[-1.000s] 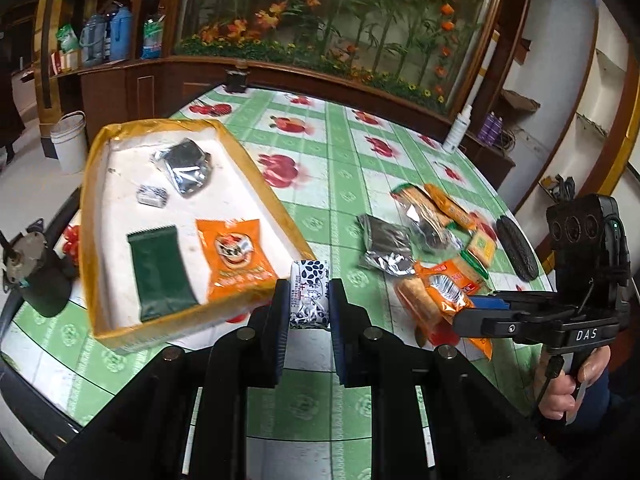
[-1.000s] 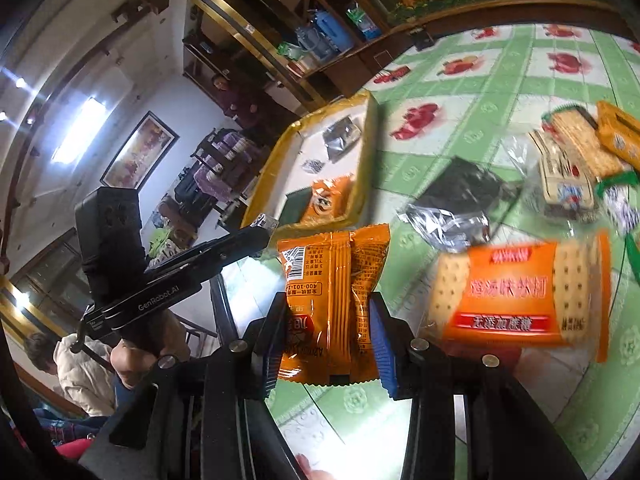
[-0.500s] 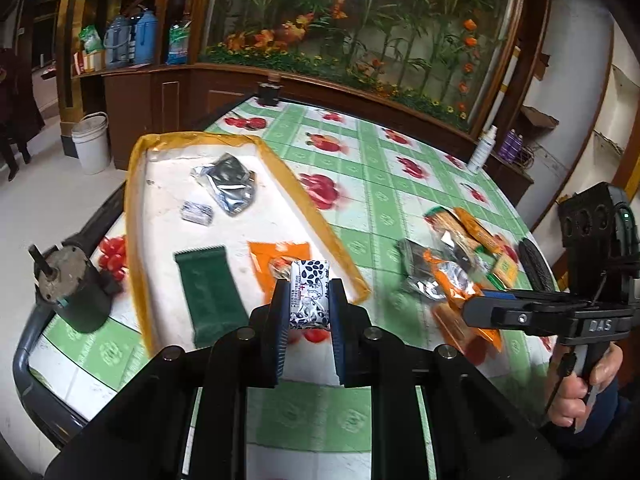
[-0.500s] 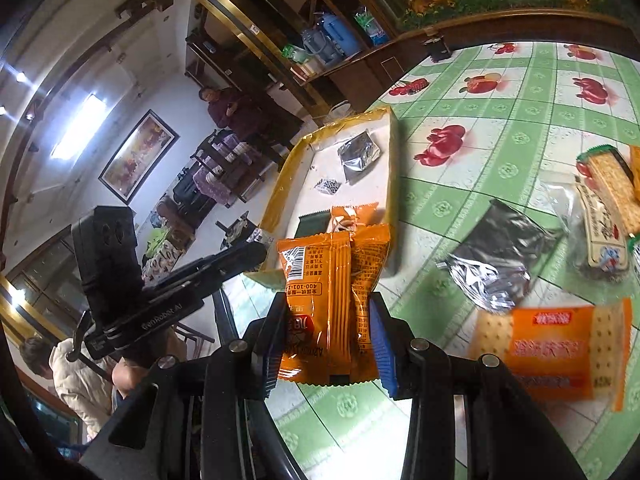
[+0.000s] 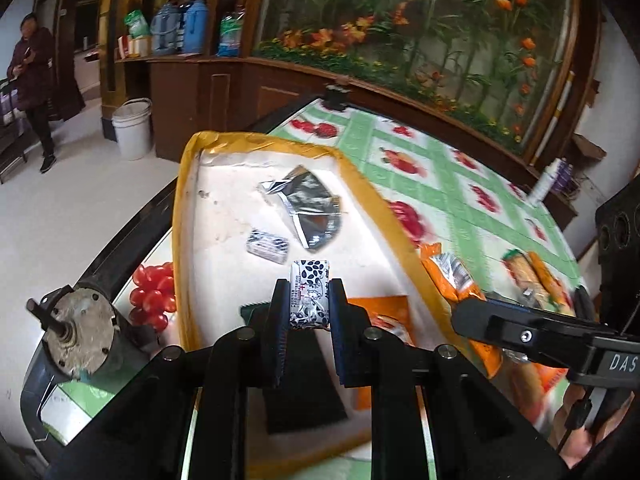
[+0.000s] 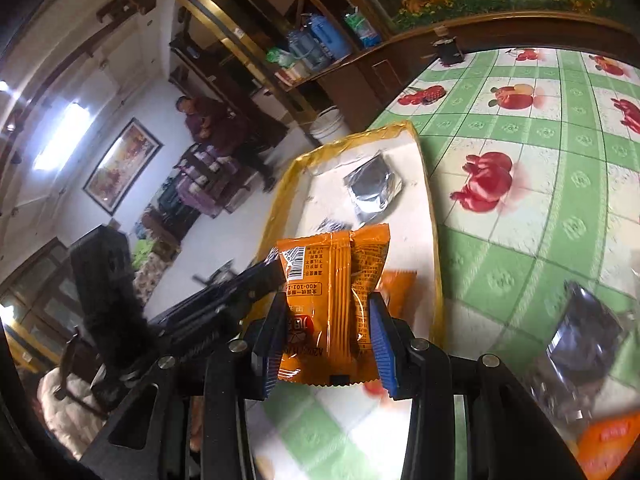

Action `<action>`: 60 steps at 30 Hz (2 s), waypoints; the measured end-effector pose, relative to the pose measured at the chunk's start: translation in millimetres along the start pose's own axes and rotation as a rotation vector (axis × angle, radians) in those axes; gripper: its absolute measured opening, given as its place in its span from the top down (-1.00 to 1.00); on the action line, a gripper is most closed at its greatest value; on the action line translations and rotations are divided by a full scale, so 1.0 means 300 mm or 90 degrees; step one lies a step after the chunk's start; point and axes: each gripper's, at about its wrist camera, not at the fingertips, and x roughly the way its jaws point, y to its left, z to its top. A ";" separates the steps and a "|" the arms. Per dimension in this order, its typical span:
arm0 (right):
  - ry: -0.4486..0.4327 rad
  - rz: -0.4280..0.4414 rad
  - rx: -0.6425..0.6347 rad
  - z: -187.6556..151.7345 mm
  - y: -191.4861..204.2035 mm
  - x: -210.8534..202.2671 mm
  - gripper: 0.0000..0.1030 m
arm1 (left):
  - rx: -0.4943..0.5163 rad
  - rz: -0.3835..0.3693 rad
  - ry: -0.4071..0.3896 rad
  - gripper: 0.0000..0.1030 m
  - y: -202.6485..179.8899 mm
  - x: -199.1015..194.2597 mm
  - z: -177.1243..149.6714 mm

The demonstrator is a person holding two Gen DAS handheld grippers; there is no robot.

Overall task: Organize snacks
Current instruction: 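Carry the candy over the tray with the left tool while the right tool carries the orange packet, then release the candy into the tray with the left tool while the right tool releases the orange packet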

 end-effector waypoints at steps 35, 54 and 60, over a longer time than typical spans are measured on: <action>0.000 -0.110 -0.045 -0.009 -0.024 0.201 0.14 | -0.108 -0.064 -0.065 0.69 0.076 0.041 -0.041; -0.006 -0.082 -0.021 0.003 -0.035 0.162 0.01 | -0.098 -0.066 -0.076 0.45 0.062 0.034 -0.040; -0.025 -0.062 -0.014 0.010 -0.027 0.127 0.02 | -0.105 -0.065 -0.087 0.45 0.069 0.023 -0.041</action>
